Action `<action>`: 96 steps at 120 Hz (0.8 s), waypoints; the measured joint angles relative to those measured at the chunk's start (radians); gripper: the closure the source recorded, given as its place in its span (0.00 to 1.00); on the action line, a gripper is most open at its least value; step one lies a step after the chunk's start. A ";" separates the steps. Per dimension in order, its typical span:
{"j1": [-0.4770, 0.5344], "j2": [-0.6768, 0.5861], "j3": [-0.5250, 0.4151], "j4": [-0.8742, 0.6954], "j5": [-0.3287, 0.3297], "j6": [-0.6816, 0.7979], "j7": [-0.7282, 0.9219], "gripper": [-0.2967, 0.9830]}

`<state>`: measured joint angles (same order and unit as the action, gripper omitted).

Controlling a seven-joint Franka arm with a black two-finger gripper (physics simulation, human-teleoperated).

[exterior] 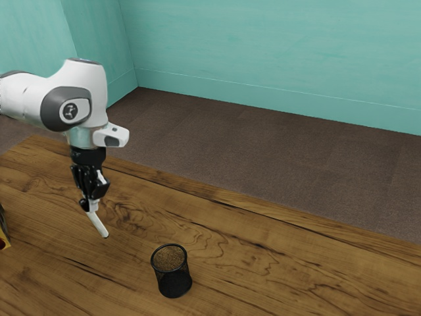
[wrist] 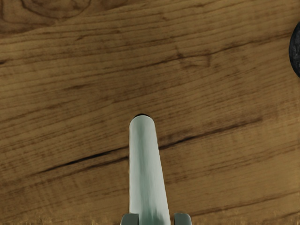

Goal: Put the marker into the pen holder.

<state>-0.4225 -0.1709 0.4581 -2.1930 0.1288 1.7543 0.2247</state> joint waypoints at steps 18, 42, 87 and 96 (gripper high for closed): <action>-0.017 0.006 -0.020 0.018 -0.001 -0.041 -0.020 0.82; -0.067 0.019 -0.031 0.076 -0.010 -0.064 -0.043 0.82; -0.182 0.157 -0.042 0.205 -0.056 -0.075 -0.082 0.83; -0.199 0.173 -0.048 0.226 -0.069 -0.076 -0.088 0.83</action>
<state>-0.6211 0.0024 0.4101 -1.9669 0.0598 1.6786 0.1371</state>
